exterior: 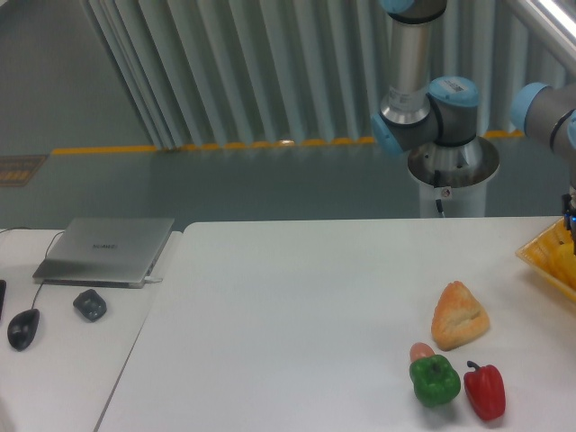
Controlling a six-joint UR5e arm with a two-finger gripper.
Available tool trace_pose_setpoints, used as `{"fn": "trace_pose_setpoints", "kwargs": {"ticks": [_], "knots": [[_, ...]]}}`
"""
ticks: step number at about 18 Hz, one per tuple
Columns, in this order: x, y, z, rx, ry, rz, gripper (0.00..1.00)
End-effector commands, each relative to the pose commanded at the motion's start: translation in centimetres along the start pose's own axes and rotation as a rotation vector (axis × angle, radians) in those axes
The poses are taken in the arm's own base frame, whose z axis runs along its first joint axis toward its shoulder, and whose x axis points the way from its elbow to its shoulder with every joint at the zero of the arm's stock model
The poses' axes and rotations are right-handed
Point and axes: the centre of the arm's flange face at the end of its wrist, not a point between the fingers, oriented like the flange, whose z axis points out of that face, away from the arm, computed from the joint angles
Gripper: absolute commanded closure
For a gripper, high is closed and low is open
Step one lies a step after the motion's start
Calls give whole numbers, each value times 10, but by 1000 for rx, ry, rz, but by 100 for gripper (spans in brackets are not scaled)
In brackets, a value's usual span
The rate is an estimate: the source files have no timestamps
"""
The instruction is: Place the yellow pepper on the table
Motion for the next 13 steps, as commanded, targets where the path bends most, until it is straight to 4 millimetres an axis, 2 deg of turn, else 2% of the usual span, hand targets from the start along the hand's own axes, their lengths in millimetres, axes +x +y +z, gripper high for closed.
{"fn": "trace_pose_setpoints", "kwargs": {"ticks": [4,7,11,13], "knots": [[0,-10,-2,66,-3,-202,0],[-1,-8,-2,63,0,-313,0],[-2,13,-3,42,5,-398,0],[1,36,-3,41,-2,-512,0]]}}
